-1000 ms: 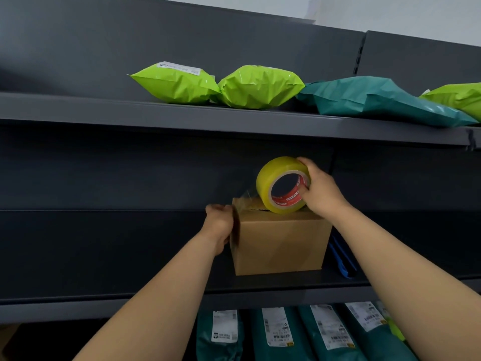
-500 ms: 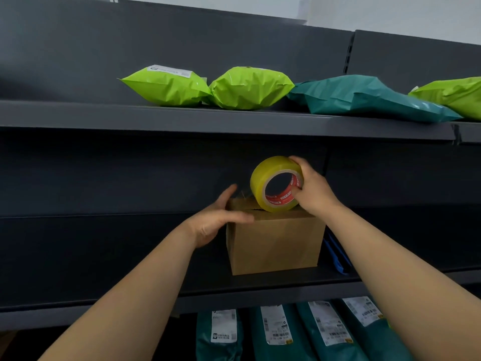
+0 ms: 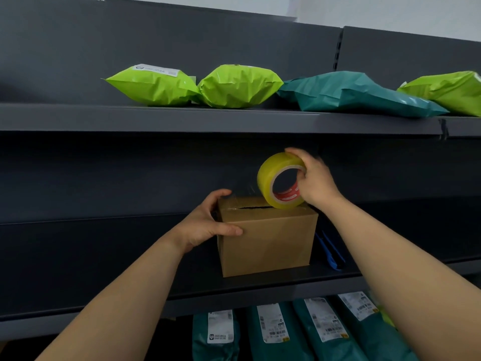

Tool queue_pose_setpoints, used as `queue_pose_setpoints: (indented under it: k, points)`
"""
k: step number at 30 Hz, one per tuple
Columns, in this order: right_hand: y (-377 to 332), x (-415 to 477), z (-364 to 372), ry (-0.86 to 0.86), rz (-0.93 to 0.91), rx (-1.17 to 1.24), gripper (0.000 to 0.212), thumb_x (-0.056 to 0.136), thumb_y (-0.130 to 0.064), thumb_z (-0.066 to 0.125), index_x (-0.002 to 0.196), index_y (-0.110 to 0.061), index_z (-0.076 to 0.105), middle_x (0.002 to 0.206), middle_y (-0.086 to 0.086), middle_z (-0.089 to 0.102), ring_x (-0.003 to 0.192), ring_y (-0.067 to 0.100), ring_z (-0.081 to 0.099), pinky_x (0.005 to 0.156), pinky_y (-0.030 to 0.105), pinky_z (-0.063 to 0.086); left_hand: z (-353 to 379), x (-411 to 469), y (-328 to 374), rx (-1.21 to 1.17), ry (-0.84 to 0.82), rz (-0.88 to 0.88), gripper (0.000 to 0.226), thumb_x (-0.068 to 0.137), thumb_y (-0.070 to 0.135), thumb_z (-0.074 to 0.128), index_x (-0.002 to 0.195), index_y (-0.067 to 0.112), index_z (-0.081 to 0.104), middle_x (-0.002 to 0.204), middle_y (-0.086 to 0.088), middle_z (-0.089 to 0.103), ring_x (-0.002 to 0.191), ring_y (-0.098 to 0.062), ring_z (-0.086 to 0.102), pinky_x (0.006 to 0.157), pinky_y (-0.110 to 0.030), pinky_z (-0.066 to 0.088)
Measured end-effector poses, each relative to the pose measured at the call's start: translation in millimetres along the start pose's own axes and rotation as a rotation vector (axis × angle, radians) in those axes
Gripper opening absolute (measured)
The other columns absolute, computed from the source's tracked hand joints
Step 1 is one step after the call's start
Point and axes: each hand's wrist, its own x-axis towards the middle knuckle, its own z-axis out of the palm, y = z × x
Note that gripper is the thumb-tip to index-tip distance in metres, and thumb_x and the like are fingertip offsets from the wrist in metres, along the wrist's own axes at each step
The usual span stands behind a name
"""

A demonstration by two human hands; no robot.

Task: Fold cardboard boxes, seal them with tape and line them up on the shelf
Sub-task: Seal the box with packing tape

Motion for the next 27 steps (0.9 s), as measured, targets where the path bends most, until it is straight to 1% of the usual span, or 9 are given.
queue_pose_setpoints:
  k: [3, 8, 12, 15, 18, 21, 22, 24, 27]
  points:
    - [3, 3, -9, -0.002, -0.028, -0.049, 0.06, 0.098, 0.002, 0.035, 0.139, -0.04, 0.044, 0.141, 0.012, 0.035, 0.126, 0.03, 0.041, 0.093, 0.026, 0.037, -4, -1, -3, -0.007, -0.001, 0.009, 0.091, 0.064, 0.014, 0.088, 0.138, 0.039, 0.041, 0.135, 0.01, 0.047, 0.119, -0.006, 0.049, 0.088, -0.018, 0.047]
    - [12, 9, -18, -0.024, -0.065, -0.149, 0.063, 0.096, 0.004, 0.036, 0.139, -0.041, 0.045, 0.151, 0.016, 0.027, 0.136, 0.035, 0.032, 0.107, 0.038, 0.036, -5, -4, -2, 0.0, -0.003, 0.022, 0.086, 0.062, 0.015, 0.088, 0.133, 0.037, 0.045, 0.133, 0.01, 0.049, 0.119, -0.006, 0.05, 0.088, -0.019, 0.047]
    - [25, 16, -31, -0.058, -0.133, -0.248, 0.066, 0.093, 0.007, 0.036, 0.136, -0.041, 0.048, 0.144, 0.013, 0.034, 0.129, 0.035, 0.038, 0.106, 0.042, 0.039, -7, -8, -2, 0.009, -0.007, 0.023, 0.086, 0.057, 0.02, 0.088, 0.131, 0.036, 0.048, 0.132, 0.009, 0.051, 0.119, -0.006, 0.05, 0.092, -0.021, 0.047]
    - [33, 19, -39, -0.111, -0.165, -0.29, 0.067, 0.092, 0.006, 0.036, 0.136, -0.042, 0.048, 0.137, 0.013, 0.038, 0.123, 0.034, 0.04, 0.104, 0.046, 0.04, -9, -10, -2, 0.017, -0.007, 0.029, 0.082, 0.06, 0.016, 0.088, 0.129, 0.036, 0.049, 0.132, 0.008, 0.05, 0.119, -0.005, 0.049, 0.09, -0.02, 0.047]
    - [36, 21, -45, -0.17, -0.182, -0.331, 0.067, 0.092, 0.005, 0.036, 0.138, -0.042, 0.044, 0.137, 0.014, 0.038, 0.123, 0.035, 0.04, 0.102, 0.042, 0.04, -9, -9, -1, 0.033, -0.003, 0.048, 0.079, 0.064, 0.012, 0.087, 0.129, 0.035, 0.049, 0.131, 0.01, 0.05, 0.118, -0.002, 0.048, 0.086, -0.016, 0.046]
    - [41, 23, -53, -0.191, -0.195, -0.376, 0.065, 0.092, 0.006, 0.038, 0.14, -0.037, 0.044, 0.139, 0.016, 0.038, 0.123, 0.036, 0.041, 0.098, 0.038, 0.038, -11, -9, 3, 0.057, -0.009, 0.051, 0.078, 0.066, 0.011, 0.086, 0.13, 0.035, 0.047, 0.13, 0.013, 0.049, 0.116, 0.001, 0.047, 0.082, -0.012, 0.046]
    - [47, 23, -57, -0.186, -0.191, -0.4, 0.066, 0.09, 0.007, 0.038, 0.14, -0.035, 0.045, 0.138, 0.016, 0.039, 0.122, 0.036, 0.041, 0.098, 0.037, 0.038, -14, -11, 3, 0.058, -0.013, 0.041, 0.08, 0.064, 0.014, 0.088, 0.13, 0.036, 0.047, 0.13, 0.012, 0.049, 0.117, -0.001, 0.048, 0.084, -0.014, 0.047]
    - [64, 19, -67, -0.181, -0.176, -0.46, 0.069, 0.087, 0.012, 0.038, 0.138, -0.032, 0.049, 0.133, 0.015, 0.041, 0.119, 0.036, 0.044, 0.096, 0.034, 0.039, -25, -16, -2, 0.06, -0.004, 0.022, 0.086, 0.055, 0.027, 0.092, 0.128, 0.04, 0.048, 0.132, 0.01, 0.05, 0.121, -0.008, 0.049, 0.095, -0.026, 0.049]
    - [88, 6, -68, -0.182, -0.16, -0.505, 0.072, 0.085, 0.017, 0.038, 0.136, -0.032, 0.053, 0.127, 0.009, 0.044, 0.116, 0.034, 0.043, 0.098, 0.038, 0.04, -37, -23, -8, 0.075, 0.006, 0.018, 0.092, 0.044, 0.04, 0.092, 0.125, 0.044, 0.05, 0.134, 0.01, 0.05, 0.124, -0.01, 0.048, 0.103, -0.037, 0.047]
